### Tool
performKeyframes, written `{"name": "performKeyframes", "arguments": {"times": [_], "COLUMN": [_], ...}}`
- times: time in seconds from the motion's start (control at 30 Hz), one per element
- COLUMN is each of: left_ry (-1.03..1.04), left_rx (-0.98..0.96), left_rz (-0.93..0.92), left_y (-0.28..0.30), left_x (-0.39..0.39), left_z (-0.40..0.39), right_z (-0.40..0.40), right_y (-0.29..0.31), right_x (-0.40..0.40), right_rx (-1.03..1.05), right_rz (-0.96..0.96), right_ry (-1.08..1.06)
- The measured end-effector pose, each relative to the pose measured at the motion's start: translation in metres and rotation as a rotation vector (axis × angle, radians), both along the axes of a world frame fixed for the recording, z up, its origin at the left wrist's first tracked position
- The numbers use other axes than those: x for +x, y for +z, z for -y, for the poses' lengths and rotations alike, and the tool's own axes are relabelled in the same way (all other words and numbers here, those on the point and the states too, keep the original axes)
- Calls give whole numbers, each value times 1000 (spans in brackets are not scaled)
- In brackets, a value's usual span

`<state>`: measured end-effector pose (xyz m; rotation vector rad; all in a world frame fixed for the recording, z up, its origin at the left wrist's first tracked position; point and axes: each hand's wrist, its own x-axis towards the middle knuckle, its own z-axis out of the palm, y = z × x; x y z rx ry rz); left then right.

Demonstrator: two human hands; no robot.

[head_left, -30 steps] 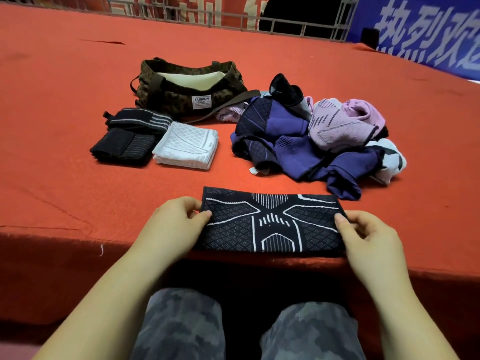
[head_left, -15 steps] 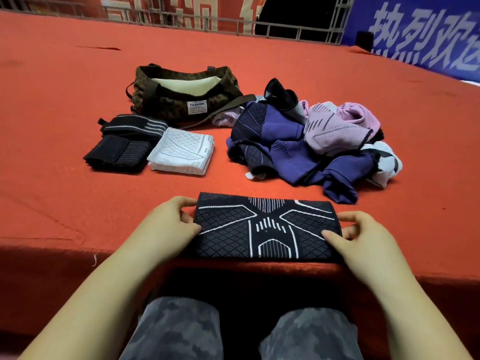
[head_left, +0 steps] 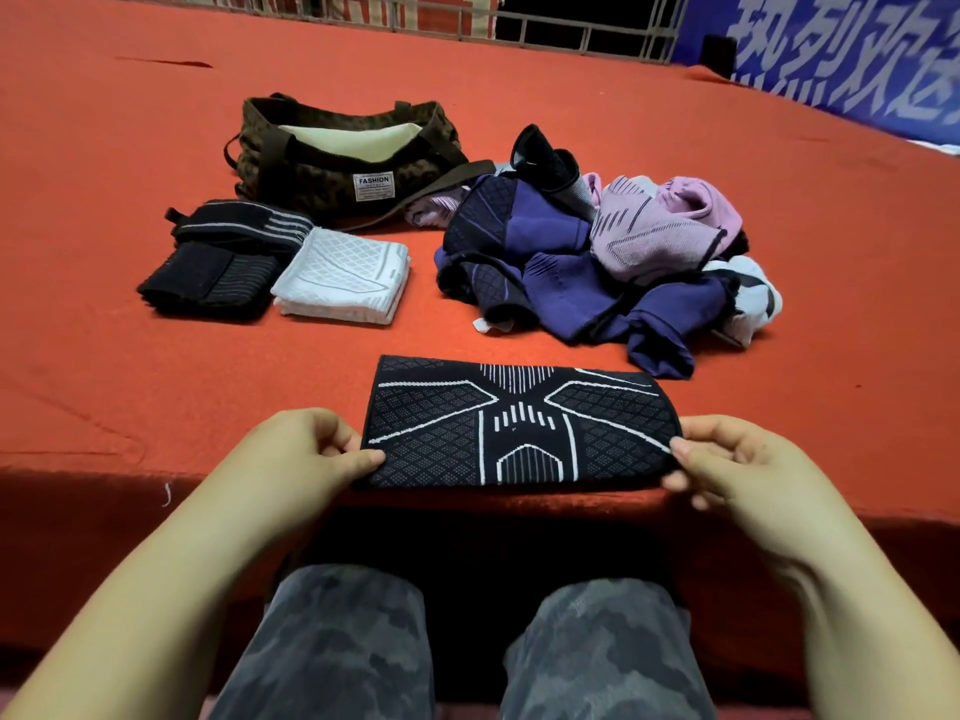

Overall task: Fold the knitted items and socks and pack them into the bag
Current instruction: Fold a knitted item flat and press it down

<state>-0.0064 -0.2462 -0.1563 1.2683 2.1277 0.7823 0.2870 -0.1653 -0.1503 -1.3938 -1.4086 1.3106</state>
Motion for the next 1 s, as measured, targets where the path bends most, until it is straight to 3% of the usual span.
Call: {"name": "performKeyframes", "arguments": {"times": [0.1, 0.17, 0.27, 0.33, 0.4, 0.47, 0.53, 0.6, 0.7, 0.83, 0.93, 1.0], "left_ry": [6, 32, 78, 75, 95, 127, 39, -92, -67, 33, 53, -7], "left_rx": [0, -3, 1, -1, 32, 152, 309, 342, 91, -93, -92, -42], "left_rz": [8, 109, 259, 152, -91, -236, -317, -421, -485, -299, -93, 155], "left_y": [1, -2, -5, -4, 1, 11, 18, 20, 16, 10, 16, 20], "left_x": [1, 2, 6, 5, 4, 10, 23, 38, 41, 22, 12, 9], "left_z": [2, 4, 5, 5, 5, 4, -1, -11, -23, -24, -27, -27], "right_z": [1, 2, 2, 1, 2, 6, 11, 17, 26, 35, 40, 41], "right_y": [0, 0, -2, -2, 1, 7, 10, 8, -1, -15, -22, -23], "right_x": [-1, -3, -2, 1, -1, -15, -39, -67, -107, -139, -154, -157], "right_rx": [-41, -39, 48, 154, 276, 402, 516, 592, 630, 534, 559, 601], "right_rz": [-111, -144, -19, 125, 247, 323, 384, 445, 560, 743, 877, 831], "right_ry": [-17, -29, -131, -245, -312, -298, -204, -49, 215, 524, 559, 529]}}
